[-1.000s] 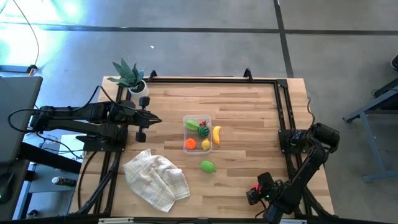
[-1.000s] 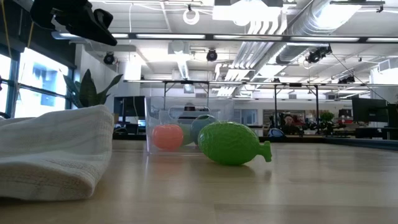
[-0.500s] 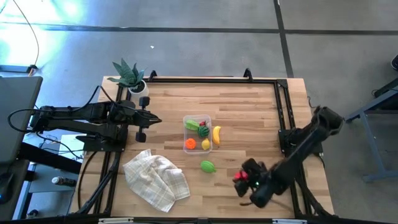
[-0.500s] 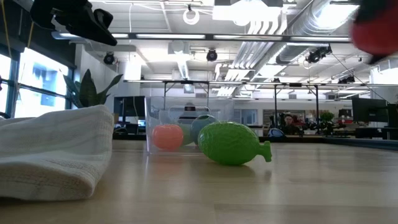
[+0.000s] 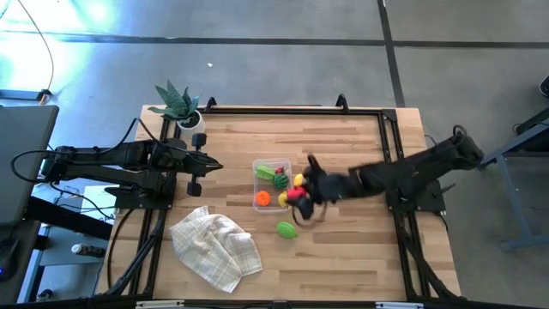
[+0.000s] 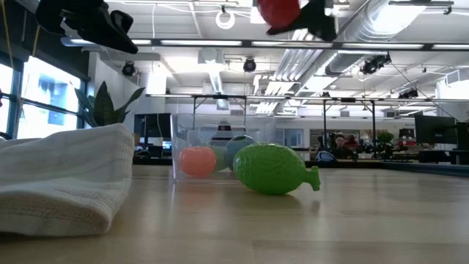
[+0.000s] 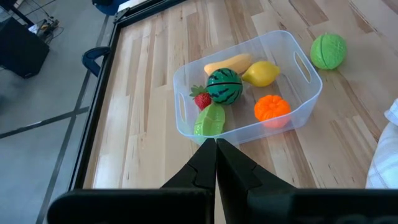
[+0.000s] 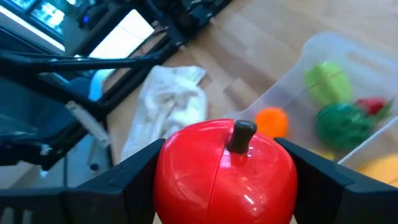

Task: Pick and placing Produce into tupperware
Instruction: Put the red apple into the transparent bin

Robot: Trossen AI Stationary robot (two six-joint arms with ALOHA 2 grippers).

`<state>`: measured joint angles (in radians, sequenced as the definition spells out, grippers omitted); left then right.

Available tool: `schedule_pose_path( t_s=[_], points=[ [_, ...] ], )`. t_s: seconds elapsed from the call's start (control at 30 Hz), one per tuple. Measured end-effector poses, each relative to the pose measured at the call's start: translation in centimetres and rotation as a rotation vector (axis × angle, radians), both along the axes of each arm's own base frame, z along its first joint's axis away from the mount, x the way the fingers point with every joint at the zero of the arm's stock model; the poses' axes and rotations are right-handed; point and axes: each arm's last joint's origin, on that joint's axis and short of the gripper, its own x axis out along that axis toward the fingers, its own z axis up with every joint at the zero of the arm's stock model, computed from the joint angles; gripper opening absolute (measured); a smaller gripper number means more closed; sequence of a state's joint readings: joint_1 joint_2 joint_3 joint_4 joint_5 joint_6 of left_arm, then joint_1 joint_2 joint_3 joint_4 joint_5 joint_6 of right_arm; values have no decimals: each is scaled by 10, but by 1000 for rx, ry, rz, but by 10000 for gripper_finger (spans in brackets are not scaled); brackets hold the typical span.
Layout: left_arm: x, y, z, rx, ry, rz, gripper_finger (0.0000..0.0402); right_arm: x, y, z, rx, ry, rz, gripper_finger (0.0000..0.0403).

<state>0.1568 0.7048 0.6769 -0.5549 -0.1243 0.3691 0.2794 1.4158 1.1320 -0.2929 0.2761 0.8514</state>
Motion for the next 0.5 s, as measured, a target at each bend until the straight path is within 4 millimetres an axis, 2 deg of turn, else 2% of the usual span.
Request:
schedule_pose_path(
  t_s=[0.17, 0.27, 0.37, 0.5],
  points=[
    [0, 0, 0, 0, 0, 0, 3, 17, -44, -6, -11, 3, 5, 264],
    [0, 0, 0, 0, 0, 0, 3, 28, -62, -11, -1, -20, 30, 264],
    [0, 0, 0, 0, 0, 0, 3, 44, -70, -22, 2, -14, 77, 264],
    [0, 0, 0, 0, 0, 0, 3, 76, -71, -27, -87, 11, 199, 264]
  ],
)
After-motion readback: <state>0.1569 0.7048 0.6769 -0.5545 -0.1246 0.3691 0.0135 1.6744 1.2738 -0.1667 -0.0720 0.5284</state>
